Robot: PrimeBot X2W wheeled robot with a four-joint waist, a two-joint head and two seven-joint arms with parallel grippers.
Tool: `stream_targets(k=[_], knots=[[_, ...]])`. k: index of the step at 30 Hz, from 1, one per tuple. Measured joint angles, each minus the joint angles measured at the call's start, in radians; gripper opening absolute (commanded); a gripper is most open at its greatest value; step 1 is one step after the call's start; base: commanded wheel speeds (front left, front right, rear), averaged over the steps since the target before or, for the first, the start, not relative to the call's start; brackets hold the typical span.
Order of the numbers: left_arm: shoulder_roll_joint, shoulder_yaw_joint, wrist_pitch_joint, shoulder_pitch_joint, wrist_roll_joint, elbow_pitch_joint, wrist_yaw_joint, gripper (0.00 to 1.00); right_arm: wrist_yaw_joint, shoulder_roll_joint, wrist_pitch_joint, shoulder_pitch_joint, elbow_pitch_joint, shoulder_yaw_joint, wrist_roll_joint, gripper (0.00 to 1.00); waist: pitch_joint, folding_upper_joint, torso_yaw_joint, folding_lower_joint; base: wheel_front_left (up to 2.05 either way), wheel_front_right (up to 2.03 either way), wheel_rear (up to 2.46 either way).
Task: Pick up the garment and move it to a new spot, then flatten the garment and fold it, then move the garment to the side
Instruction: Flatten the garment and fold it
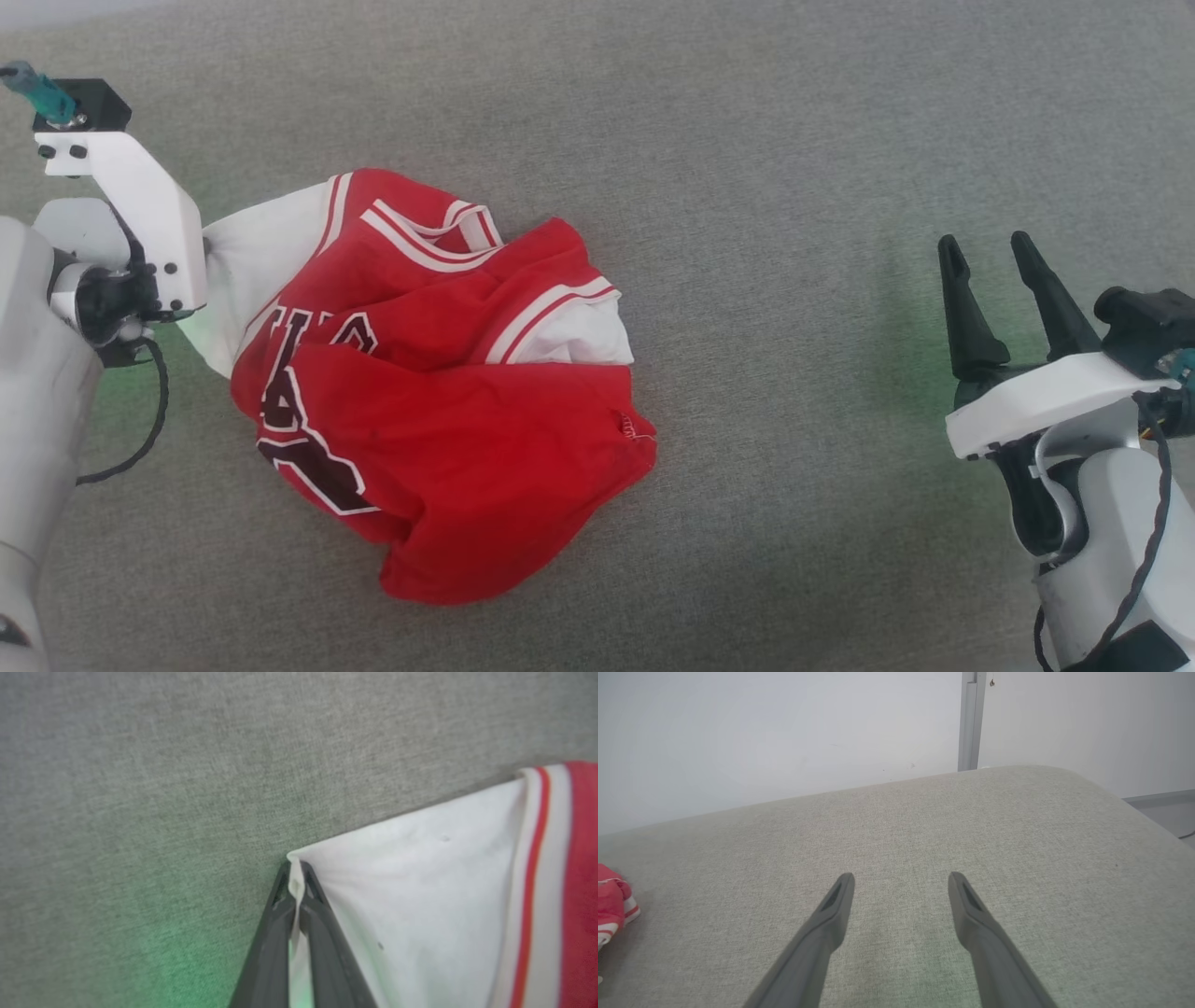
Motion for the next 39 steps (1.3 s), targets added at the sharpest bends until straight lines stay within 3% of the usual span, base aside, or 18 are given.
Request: stream_targets(k=[8,17,22,29,30,32,33,39], knots=[[-0.004,0.0,-0.015,-0.011,-0.002,0.011,0.013,0.0,0.0,-0.008,-0.004,0.001,0.01,-0.019,0.0,1.0,-0.015,-0.0001,0.04,0.0,0.0,0.0,0.0],[0.09,0.022,-0.04,0.076,-0.013,0.024,0.045,0.0,0.0,-0.015,0.002,0.02,0.004,-0.031,-0.006,1.0,-0.059,-0.0001,0.11,0.0,0.0,0.0,0.0],[0.111,0.031,-0.039,0.151,-0.027,0.008,0.067,0.0,0.0,-0.018,0.016,0.027,-0.004,-0.033,-0.008,1.0,-0.087,-0.0001,0.145,0.0,0.0,0.0,0.0],[0.095,0.055,-0.082,0.236,-0.068,-0.031,0.085,0.0,0.0,-0.019,0.04,0.032,-0.014,-0.021,-0.011,1.0,-0.114,-0.0001,0.179,0.0,0.0,0.0,0.0],[0.093,0.055,-0.1,0.243,-0.068,-0.043,0.077,0.26,0.0,-0.019,0.042,0.033,-0.015,-0.018,-0.011,1.0,-0.117,-0.0002,0.181,0.0,0.0,0.0,0.0],[0.087,0.064,-0.119,0.26,-0.079,-0.052,0.077,0.6,0.0,-0.023,0.051,0.034,-0.016,-0.009,-0.011,1.0,-0.125,-0.0001,0.185,0.0,0.0,0.0,0.0],[0.085,0.061,-0.127,0.264,-0.078,-0.058,0.077,1.0,0.0,-0.025,0.052,0.036,-0.016,-0.005,-0.011,1.0,-0.13,-0.0001,0.187,0.0,0.0,0.0,0.0],[0.089,0.068,-0.2,0.285,-0.079,-0.112,0.061,1.0,0.0,-0.046,0.087,0.044,-0.017,0.03,-0.006,1.0,-0.17,-0.0001,0.203,0.0,0.0,0.0,0.0]])
